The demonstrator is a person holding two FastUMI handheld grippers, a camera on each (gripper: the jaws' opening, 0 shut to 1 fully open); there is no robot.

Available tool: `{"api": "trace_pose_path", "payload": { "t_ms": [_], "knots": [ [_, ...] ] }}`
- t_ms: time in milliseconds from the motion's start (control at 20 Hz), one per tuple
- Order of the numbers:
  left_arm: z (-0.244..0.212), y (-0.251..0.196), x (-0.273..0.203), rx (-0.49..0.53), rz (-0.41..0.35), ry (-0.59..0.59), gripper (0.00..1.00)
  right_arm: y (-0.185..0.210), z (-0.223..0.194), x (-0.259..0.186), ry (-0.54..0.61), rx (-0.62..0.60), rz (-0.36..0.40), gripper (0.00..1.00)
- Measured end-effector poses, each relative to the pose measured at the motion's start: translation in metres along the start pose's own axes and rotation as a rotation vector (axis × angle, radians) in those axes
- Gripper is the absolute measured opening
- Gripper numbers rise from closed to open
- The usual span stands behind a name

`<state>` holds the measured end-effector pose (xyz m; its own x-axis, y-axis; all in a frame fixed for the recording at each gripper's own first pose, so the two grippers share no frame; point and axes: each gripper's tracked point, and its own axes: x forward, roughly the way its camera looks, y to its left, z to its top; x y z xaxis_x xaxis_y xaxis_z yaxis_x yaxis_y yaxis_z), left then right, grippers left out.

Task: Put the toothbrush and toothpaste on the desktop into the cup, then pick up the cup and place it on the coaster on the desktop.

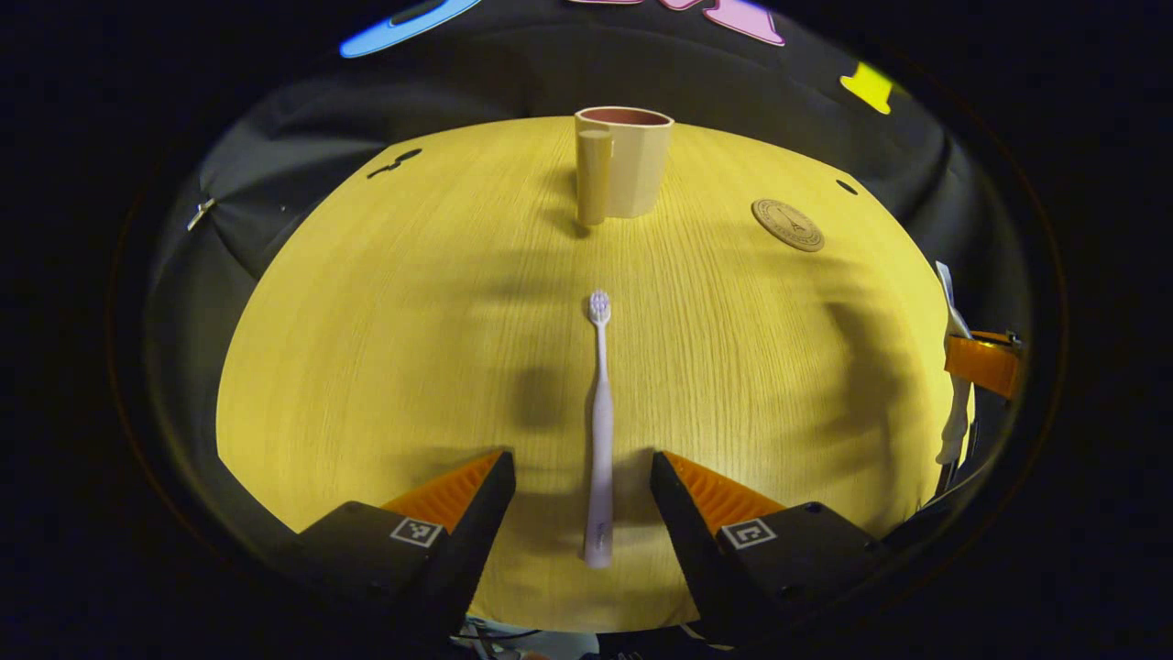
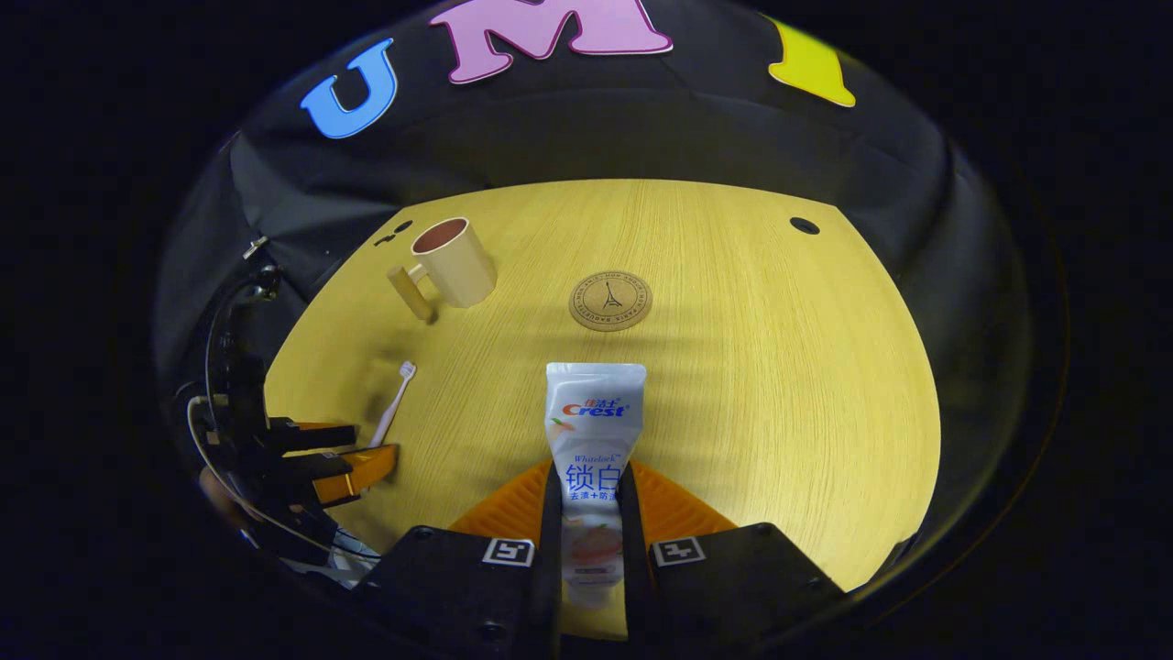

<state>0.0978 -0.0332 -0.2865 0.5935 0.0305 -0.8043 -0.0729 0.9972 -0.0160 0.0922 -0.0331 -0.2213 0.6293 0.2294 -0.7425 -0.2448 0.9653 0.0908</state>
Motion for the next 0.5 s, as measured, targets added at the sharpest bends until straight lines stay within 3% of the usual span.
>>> {"api": "trace_pose_path", "payload": {
  "t_ms": [100,200,300,350,450,500],
  "knots": [
    [-0.001,-0.003,-0.002,0.024,-0.013,0.006,0.94,0.0,0.0,0.002,0.004,0.003,0.007,0.32],
    [0.002,-0.008,-0.002,0.065,-0.032,0.014,0.85,0.001,-0.001,0.005,0.01,0.001,0.021,0.26],
    [0.005,-0.013,0.004,0.089,-0.041,0.027,0.73,0.003,-0.002,0.009,0.015,-0.003,0.031,0.32],
    [0.008,-0.016,0.005,0.091,-0.042,0.023,0.52,0.003,-0.001,0.011,0.016,-0.004,0.033,0.32],
    [0.01,-0.02,0.005,0.088,-0.038,0.039,0.33,0.006,-0.001,0.014,0.029,0.004,0.047,0.32],
    [0.011,-0.024,0.003,0.081,-0.04,0.045,0.29,0.008,-0.001,0.015,0.038,0.008,0.054,0.32]
  ]
}}
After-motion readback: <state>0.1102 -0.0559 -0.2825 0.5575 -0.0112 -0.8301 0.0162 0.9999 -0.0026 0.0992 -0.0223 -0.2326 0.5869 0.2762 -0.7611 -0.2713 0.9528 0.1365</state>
